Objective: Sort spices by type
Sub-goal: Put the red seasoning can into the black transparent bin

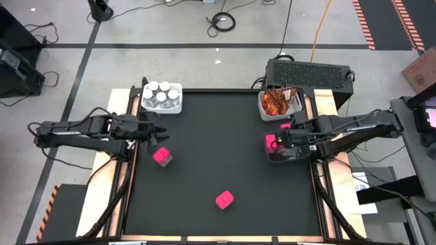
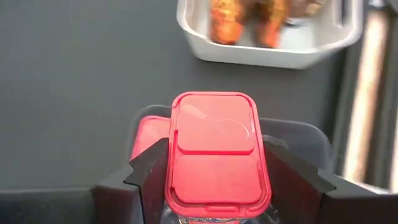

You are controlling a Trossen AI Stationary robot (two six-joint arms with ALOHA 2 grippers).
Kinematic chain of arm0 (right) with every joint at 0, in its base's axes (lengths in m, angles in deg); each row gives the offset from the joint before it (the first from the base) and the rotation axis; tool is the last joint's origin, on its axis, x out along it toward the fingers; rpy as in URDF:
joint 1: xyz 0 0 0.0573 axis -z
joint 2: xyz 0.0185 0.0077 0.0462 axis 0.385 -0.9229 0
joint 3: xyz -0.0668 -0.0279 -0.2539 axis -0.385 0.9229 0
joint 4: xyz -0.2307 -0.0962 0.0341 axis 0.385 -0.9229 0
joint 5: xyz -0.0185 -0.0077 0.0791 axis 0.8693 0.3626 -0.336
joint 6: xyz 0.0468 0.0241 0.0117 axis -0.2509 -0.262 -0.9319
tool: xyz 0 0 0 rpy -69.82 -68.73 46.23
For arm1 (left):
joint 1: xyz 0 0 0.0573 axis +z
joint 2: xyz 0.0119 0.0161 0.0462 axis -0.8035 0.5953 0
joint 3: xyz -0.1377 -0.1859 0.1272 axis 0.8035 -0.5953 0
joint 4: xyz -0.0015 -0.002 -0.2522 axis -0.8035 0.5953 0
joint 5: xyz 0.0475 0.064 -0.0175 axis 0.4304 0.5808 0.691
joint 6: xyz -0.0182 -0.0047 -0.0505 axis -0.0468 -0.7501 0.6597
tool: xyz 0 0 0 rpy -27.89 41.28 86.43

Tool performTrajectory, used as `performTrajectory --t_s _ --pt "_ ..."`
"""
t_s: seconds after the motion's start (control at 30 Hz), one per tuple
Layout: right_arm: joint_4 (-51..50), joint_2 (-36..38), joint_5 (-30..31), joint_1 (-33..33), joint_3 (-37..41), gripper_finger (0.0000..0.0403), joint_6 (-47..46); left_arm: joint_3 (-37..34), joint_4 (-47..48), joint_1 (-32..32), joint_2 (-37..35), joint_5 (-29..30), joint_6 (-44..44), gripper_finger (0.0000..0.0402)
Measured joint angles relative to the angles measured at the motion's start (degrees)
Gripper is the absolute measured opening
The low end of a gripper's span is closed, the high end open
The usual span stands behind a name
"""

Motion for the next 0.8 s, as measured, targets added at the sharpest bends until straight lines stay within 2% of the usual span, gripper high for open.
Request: performTrajectory --t_s 0.4,0.57,0.8 --pt "-10.3 1.1 0.7 0.0 0.5 0.0212 -9.9 0.0 -0.4 0.0 1.6 0.6 0.6 0.0192" --pt "-9.0 0.4 2.3 0.0 4.6 0.0212 -10.5 0.0 -1.2 0.0 1.8 0.6 0.8 0.0192" --pt "-2.1 0.3 2.9 0.0 12.3 0.0212 -11.9 0.0 -1.6 0.0 1.8 0.6 0.8 0.0192"
